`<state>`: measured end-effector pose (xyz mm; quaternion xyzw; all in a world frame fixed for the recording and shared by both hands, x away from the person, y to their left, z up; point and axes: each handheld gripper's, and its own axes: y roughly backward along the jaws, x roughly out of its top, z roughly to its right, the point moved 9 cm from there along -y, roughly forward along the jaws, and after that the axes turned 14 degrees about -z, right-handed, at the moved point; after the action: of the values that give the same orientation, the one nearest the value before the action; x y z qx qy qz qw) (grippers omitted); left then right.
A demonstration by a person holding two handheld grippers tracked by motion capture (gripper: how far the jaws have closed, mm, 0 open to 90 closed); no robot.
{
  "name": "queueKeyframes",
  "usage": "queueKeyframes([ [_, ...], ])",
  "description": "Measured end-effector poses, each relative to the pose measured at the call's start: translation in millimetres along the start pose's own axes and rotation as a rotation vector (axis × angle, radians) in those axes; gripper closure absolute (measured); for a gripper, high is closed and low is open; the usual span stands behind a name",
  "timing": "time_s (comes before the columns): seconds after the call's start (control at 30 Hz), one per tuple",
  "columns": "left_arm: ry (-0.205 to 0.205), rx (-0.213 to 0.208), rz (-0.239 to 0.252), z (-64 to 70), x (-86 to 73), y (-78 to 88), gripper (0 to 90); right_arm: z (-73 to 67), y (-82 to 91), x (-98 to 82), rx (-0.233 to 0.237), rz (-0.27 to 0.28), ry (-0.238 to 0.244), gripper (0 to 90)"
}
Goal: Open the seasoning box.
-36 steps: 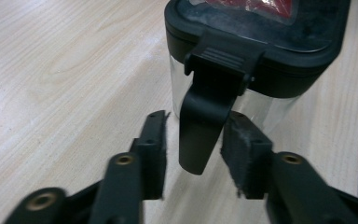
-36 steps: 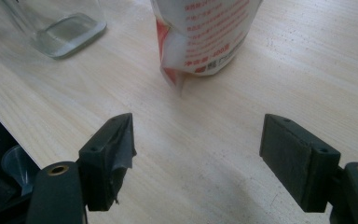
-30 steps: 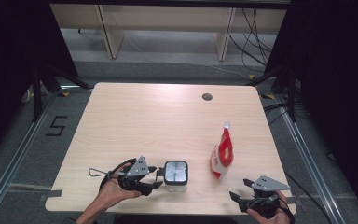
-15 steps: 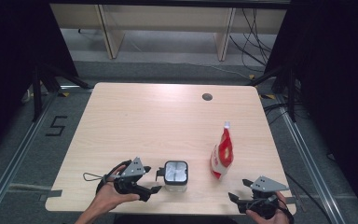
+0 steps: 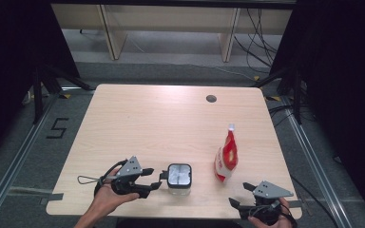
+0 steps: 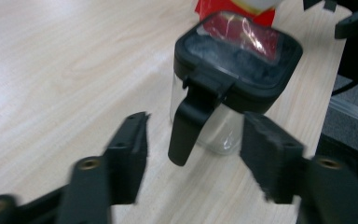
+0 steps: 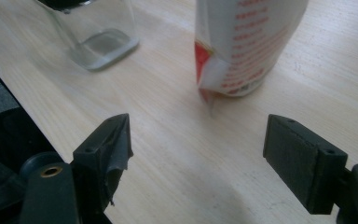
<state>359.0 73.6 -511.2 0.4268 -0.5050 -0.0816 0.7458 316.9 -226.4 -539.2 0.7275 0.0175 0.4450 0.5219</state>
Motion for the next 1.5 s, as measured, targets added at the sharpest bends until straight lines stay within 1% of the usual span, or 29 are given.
queueKeyframes([
  [0.03, -0.009, 0.002, -0.001, 0.0, 1.1, 2.5, 50.6, -2.4, -0.8, 2.0, 0.010, 0.015, 0.011, 24.9],
  [0.07, -0.026, 0.012, 0.002, 0.2, 3.0, 4.6, 54.2, -6.1, -0.2, 1.5, 0.026, 0.007, -0.004, 26.2],
  [0.1, -0.026, 0.018, 0.001, 0.9, 4.5, 5.9, 57.6, -7.4, -0.2, 3.3, 0.026, 0.019, 0.016, 27.5],
  [0.13, -0.060, 0.034, -0.003, 0.8, 6.6, 8.7, 60.9, -10.5, -0.1, 4.8, 0.036, 0.030, 0.006, 28.2],
  [0.17, -0.053, 0.034, 0.010, 2.1, 8.7, 9.3, 64.8, -13.3, 0.2, 7.2, 0.043, 0.043, 0.019, 29.0],
  [0.2, -0.070, 0.045, 0.008, 2.1, 10.3, 11.3, 67.9, -14.4, 0.0, 7.7, 0.046, 0.041, 0.029, 29.7],
  [0.23, -0.074, 0.052, 0.017, 2.8, 12.5, 12.0, 70.8, -17.1, 2.0, 8.5, 0.044, 0.050, 0.010, 30.9],
  [0.27, -0.088, 0.069, 0.014, 2.6, 14.4, 12.8, 73.2, -17.6, 2.0, 10.9, 0.039, 0.069, 0.033, 31.5],
  [0.3, -0.080, 0.069, 0.023, 3.9, 16.0, 12.0, 75.8, -22.0, 1.1, 10.7, 0.058, 0.060, 0.033, 31.5],
  [0.37, -0.091, 0.086, 0.013, 3.8, 18.3, 11.7, 79.9, -24.3, -0.7, 10.6, 0.060, 0.055, 0.049, 31.5],
  [0.4, -0.097, 0.086, 0.023, 3.7, 20.7, 10.2, 81.7, -26.4, -1.6, 9.9, 0.084, 0.045, 0.046, 31.5],
  [0.47, -0.099, 0.085, 0.026, 3.4, 23.9, 7.5, 85.0, -27.2, -2.5, 9.7, 0.082, 0.041, 0.045, 31.4],
  [0.5, -0.094, 0.085, 0.025, 3.3, 25.2, 6.3, 86.2, -25.3, -1.7, 9.6, 0.049, 0.041, 0.036, 31.4],
  [0.53, -0.105, 0.078, 0.030, 3.5, 27.4, 4.4, 87.0, -24.9, -1.8, 9.9, 0.044, 0.046, 0.032, 31.4],
  [0.57, -0.087, 0.071, 0.033, 4.8, 28.0, 3.0, 87.8, -23.7, -2.0, 10.2, 0.038, 0.049, 0.037, 31.4],
  [0.63, -0.084, 0.065, 0.047, 6.3, 31.4, -0.1, 88.4, -24.1, -2.3, 11.1, 0.046, 0.056, 0.038, 31.3],
  [0.77, -0.089, 0.062, 0.040, 7.5, 32.6, -3.2, 88.7, -25.6, -2.0, 10.7, 0.046, 0.048, 0.039, 31.6],
  [0.83, -0.079, 0.075, 0.034, 6.7, 31.4, -3.9, 88.7, -26.4, -1.8, 11.7, 0.045, 0.056, 0.059, 35.5],
  [0.87, -0.103, 0.069, 0.032, 5.8, 31.3, -4.6, 88.7, -29.3, -1.5, 11.8, 0.052, 0.059, 0.052, 36.1],
  [0.9, -0.097, 0.072, 0.043, 6.0, 31.6, -5.4, 88.6, -29.0, -1.8, 13.5, 0.049, 0.066, 0.080, 37.1],
  [1.0, -0.067, 0.073, 0.040, 5.8, 29.8, -5.5, 88.5, -34.2, -2.0, 14.4, 0.070, 0.064, 0.081, 40.1],
  [1.07, -0.075, 0.070, 0.043, 5.5, 30.0, -5.3, 88.4, -34.6, -2.8, 16.5, 0.059, 0.073, 0.114, 41.8],
  [1.1, -0.075, 0.069, 0.041, 5.3, 29.7, -5.1, 88.2, -37.1, -3.3, 16.1, 0.073, 0.066, 0.109, 42.2],
  [1.13, -0.074, 0.069, 0.041, 5.3, 29.7, -5.1, 88.1, -36.5, -4.0, 17.5, 0.057, 0.074, 0.121, 42.9],
  [1.23, -0.072, 0.076, 0.043, 5.3, 29.8, -5.2, 88.1, -39.5, -5.0, 18.2, 0.075, 0.065, 0.123, 44.2],
  [1.27, -0.070, 0.072, 0.048, 5.4, 30.0, -5.4, 88.1, -41.6, -4.9, 17.9, 0.079, 0.062, 0.101, 44.6],
  [1.37, -0.069, 0.074, 0.048, 4.8, 29.4, -5.3, 88.2, -42.7, -7.1, 22.2, 0.076, 0.078, 0.149, 46.0],
  [1.43, -0.087, 0.074, 0.039, 3.7, 28.1, -4.6, 88.2, -46.1, -7.6, 23.0, 0.089, 0.069, 0.140, 47.6],
  [1.5, -0.071, 0.068, 0.048, 4.0, 28.3, -5.1, 88.3, -46.4, -8.4, 26.6, 0.072, 0.085, 0.165, 50.2],
])
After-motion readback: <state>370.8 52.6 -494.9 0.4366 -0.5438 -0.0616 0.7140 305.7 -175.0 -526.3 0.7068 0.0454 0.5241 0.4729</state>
